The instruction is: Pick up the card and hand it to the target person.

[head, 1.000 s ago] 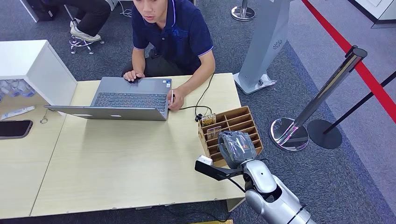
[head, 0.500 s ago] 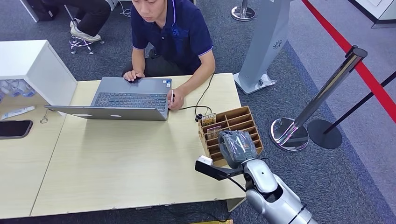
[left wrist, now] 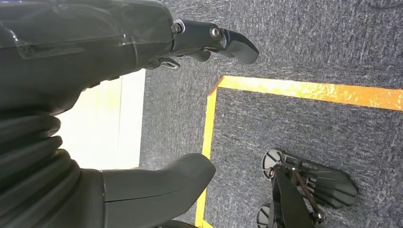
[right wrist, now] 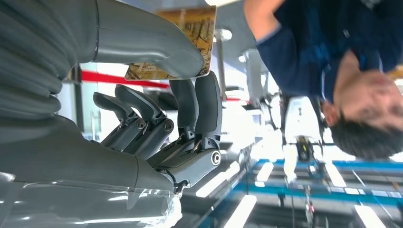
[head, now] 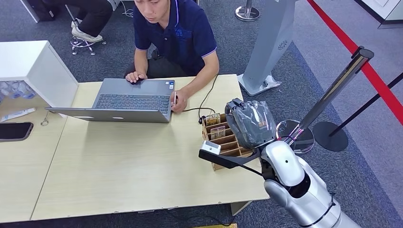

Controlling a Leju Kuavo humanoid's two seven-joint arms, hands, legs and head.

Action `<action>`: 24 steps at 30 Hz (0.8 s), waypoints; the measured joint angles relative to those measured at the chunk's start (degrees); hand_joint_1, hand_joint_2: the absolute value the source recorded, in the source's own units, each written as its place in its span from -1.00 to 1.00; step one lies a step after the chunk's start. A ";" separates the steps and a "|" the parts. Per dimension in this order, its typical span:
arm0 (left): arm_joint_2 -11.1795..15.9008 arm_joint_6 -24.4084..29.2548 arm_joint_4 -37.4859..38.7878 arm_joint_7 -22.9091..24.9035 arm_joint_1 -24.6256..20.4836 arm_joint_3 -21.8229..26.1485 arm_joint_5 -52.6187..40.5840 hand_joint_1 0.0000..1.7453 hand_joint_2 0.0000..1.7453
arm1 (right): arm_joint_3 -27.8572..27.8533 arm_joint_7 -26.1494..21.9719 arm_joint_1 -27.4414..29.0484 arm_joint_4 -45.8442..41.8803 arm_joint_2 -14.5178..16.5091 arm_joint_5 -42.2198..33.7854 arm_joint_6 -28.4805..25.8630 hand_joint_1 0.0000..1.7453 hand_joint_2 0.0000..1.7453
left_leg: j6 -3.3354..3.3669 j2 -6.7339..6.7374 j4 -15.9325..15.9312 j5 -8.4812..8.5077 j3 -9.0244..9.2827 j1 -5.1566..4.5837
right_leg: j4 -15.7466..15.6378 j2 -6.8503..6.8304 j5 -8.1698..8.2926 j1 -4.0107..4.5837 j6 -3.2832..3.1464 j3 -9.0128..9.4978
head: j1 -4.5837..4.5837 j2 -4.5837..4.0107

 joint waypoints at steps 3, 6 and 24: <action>0.00 -0.07 0.00 -0.01 -0.02 -0.03 -0.13 -1.00 1.00 | -0.18 -0.07 -0.84 -1.21 -0.42 -0.88 -0.81 1.00 1.00 | 0.00 0.00 0.00 0.00 0.00 0.00 | 0.00 0.00 0.00 0.00 0.00 0.00 | 0.01 -0.01; 0.00 -0.27 0.00 -0.17 -0.03 -0.23 -0.33 -1.00 1.00 | -0.19 -0.44 -1.26 -1.34 -0.50 -1.93 -2.55 1.00 1.00 | 0.00 0.00 0.00 0.00 -0.02 0.01 | 0.00 0.00 0.00 0.00 0.00 -0.01 | 0.01 -0.01; -0.11 -1.31 -0.03 -1.25 -0.12 -2.33 -1.53 -1.00 1.00 | -0.06 -2.62 -3.15 13.96 1.00 -2.69 -9.54 1.00 1.00 | 0.00 -0.04 -0.01 0.00 -0.08 0.01 | 0.01 -0.04 -0.01 0.01 0.00 -0.02 | 0.00 -0.02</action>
